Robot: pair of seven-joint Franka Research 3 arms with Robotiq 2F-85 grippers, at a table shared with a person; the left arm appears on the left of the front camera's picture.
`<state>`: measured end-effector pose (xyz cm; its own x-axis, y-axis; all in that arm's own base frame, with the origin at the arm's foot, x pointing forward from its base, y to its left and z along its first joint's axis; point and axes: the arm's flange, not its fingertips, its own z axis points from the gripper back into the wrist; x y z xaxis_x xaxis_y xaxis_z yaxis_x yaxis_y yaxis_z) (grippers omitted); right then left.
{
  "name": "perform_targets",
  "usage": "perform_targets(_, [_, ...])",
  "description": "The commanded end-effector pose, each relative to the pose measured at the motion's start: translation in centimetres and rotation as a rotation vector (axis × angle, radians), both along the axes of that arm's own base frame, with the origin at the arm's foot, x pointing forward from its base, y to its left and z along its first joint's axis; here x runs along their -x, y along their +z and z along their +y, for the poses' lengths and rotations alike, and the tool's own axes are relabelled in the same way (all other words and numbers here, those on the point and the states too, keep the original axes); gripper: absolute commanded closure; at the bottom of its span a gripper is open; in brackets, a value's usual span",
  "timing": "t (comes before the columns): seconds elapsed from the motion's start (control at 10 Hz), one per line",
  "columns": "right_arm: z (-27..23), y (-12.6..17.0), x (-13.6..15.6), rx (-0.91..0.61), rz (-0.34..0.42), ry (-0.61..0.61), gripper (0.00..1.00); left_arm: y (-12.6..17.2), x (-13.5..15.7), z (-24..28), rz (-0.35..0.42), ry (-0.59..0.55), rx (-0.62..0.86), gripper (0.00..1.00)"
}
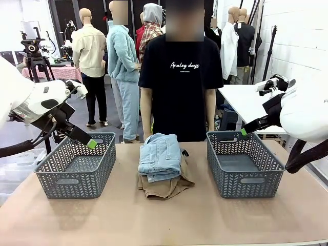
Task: Sort the tops and bottoms.
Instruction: Lift clothes from the center of the table with your left hand.
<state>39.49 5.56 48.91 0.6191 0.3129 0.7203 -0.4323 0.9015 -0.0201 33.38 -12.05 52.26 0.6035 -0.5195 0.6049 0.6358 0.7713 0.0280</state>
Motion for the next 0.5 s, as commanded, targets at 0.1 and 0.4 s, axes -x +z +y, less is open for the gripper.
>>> perform_targets(0.1, [-0.04, 0.01, -0.09, -0.005, -0.009, 0.004, 0.0, 0.0, -0.02, 0.16, 0.001, -0.001, 0.01, 0.0])
perform_targets(0.4, [-0.04, 0.01, -0.09, -0.005, -0.009, 0.004, 0.0, 0.0, -0.02, 0.16, 0.001, -0.001, 0.01, 0.0])
